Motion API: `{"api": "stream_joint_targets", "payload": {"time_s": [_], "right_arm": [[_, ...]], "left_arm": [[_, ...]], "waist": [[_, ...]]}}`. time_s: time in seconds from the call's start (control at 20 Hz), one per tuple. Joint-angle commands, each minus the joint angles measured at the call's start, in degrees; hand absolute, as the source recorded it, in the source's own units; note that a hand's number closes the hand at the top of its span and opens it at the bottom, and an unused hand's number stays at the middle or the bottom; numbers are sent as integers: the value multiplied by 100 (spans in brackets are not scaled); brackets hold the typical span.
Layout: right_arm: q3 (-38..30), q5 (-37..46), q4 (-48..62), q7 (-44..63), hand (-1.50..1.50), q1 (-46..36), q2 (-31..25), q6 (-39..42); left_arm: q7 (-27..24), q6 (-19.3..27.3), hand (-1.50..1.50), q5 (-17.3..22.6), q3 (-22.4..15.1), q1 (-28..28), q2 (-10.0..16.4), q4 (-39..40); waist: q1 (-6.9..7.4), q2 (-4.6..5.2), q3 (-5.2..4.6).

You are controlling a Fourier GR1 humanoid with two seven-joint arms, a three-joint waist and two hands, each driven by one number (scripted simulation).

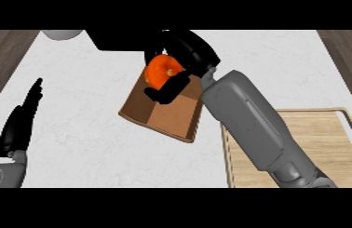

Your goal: Pick the squash from the tray and place it in the cardboard box

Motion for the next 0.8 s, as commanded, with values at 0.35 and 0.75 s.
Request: {"api": "stream_joint_targets", "payload": {"time_s": [0.35, 0.75], "right_arm": [[1031, -654, 2439, 149, 150, -1145, 297, -1774], [1914, -2144, 2596, 266, -150, -859, 300, -1831]], "left_arm": [[-42, -70, 0, -176, -44, -451, -141, 291], [90, -111, 0, -220, -111, -470, -244, 113]], "waist": [[281, 83, -4], [398, 81, -2]]}}
